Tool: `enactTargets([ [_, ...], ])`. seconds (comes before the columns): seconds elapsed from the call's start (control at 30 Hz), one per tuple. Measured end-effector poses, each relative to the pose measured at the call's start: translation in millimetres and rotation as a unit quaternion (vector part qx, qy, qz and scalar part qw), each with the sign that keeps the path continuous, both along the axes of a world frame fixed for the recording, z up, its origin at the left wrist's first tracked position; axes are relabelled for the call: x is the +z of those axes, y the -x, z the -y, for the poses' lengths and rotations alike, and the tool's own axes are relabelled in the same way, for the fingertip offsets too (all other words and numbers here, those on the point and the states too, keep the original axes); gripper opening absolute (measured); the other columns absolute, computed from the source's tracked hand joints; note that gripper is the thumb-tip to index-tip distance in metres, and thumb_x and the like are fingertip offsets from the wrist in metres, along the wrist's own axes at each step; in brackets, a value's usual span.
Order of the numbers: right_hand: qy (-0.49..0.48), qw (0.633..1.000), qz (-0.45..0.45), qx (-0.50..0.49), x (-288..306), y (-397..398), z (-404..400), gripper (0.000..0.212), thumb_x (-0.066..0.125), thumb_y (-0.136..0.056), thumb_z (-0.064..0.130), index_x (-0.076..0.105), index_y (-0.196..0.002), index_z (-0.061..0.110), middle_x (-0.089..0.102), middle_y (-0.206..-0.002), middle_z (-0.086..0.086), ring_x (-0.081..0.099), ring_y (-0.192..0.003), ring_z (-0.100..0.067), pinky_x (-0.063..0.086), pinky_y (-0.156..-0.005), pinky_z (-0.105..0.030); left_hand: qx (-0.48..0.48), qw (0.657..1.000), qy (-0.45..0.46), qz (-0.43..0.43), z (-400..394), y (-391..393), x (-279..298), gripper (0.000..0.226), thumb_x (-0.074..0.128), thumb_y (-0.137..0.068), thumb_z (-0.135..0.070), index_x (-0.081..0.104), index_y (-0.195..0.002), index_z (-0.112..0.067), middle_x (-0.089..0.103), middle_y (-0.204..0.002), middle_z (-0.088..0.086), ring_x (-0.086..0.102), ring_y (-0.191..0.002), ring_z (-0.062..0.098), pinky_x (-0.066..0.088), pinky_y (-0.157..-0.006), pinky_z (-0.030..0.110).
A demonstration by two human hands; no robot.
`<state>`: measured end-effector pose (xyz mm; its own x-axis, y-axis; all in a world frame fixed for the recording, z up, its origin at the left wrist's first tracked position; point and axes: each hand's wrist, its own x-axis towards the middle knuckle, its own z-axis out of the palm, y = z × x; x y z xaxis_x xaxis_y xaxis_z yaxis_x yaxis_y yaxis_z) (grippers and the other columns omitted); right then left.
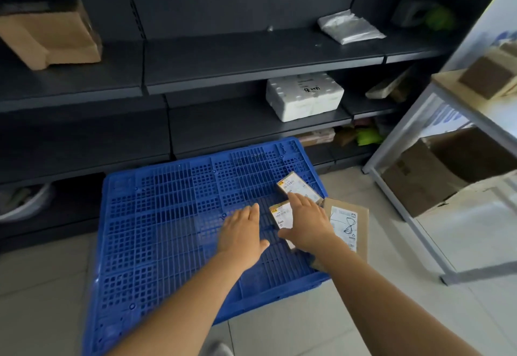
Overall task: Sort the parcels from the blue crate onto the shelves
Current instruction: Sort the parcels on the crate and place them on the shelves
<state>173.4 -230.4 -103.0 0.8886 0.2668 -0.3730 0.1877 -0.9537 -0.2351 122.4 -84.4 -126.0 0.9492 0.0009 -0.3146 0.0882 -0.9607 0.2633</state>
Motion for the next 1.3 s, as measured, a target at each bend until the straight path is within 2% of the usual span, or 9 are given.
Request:
enactTargets([
  [0.37, 0.048, 0.997, -0.045, 0.036, -54, -90, 45, 0.097, 0.071, -0.081, 0.041, 0.009, -0.154, 0.02, 0.018, -0.159, -0.001, 0.019, -0.145, -0.024, 0.018, -0.117, -0.042, 0.046, 0.997, 0.023, -0.065, 39, -43, -61, 0.092, 0.058, -0.091, -0.044, -0.002, -0.153, -0.014, 0.005, -0.161, 0.006, 0.009, -0.148, 0.025, 0.015, -0.12, 0.04],
  [0.67, 0.061, 0.984, -0.078, 0.149, -113, -159, 69, 0.101, 0.075, -0.078, 0.038, 0.008, -0.152, 0.021, 0.023, -0.156, -0.005, 0.026, -0.142, -0.028, 0.022, -0.117, -0.046, 0.142, 0.984, 0.033, -0.098, 90, -71, -119, 0.101, 0.068, -0.084, -0.045, 0.0, -0.153, -0.016, 0.005, -0.161, 0.007, 0.009, -0.147, 0.026, 0.015, -0.117, 0.042],
  [0.87, 0.123, 0.967, -0.108, 0.196, -147, -186, 74, 0.106, 0.071, -0.082, 0.041, -0.006, -0.153, 0.021, -0.002, -0.16, -0.017, 0.011, -0.146, -0.035, 0.015, -0.117, -0.046, 0.161, 0.978, 0.023, -0.13, 116, -79, -159, 0.111, 0.075, -0.077, -0.041, -0.004, -0.153, -0.02, -0.003, -0.16, 0.009, 0.003, -0.147, 0.028, 0.01, -0.118, 0.043],
  [1.0, 0.148, 0.958, -0.139, 0.202, -164, -196, 76, 0.11, 0.071, -0.082, 0.04, -0.009, -0.153, 0.019, -0.005, -0.158, -0.022, 0.01, -0.146, -0.039, 0.015, -0.117, -0.048, 0.189, 0.974, 0.023, -0.123, 120, -84, -175, 0.102, 0.071, -0.082, -0.034, -0.002, -0.152, -0.019, 0.004, -0.159, 0.013, 0.012, -0.145, 0.03, 0.015, -0.117, 0.042],
  [1.13, 0.147, 0.956, -0.16, 0.198, -172, -204, 75, 0.112, 0.074, -0.081, 0.034, -0.011, -0.152, 0.02, -0.004, -0.158, -0.02, 0.022, -0.142, -0.04, 0.025, -0.114, -0.048, 0.246, 0.962, 0.039, -0.112, 107, -100, -182, 0.092, 0.062, -0.089, -0.039, 0.0, -0.153, -0.014, 0.015, -0.156, 0.011, 0.023, -0.141, 0.028, 0.024, -0.115, 0.039],
  [1.3, 0.108, 0.963, -0.171, 0.178, -187, -204, 67, 0.115, 0.074, -0.081, 0.017, -0.017, -0.151, 0.024, -0.008, -0.16, -0.012, 0.036, -0.135, -0.038, 0.042, -0.103, -0.045, 0.292, 0.946, 0.095, -0.1, 91, -121, -183, 0.095, 0.066, -0.088, -0.031, 0.0, -0.153, -0.012, 0.023, -0.154, 0.007, 0.035, -0.135, 0.026, 0.034, -0.11, 0.038],
])
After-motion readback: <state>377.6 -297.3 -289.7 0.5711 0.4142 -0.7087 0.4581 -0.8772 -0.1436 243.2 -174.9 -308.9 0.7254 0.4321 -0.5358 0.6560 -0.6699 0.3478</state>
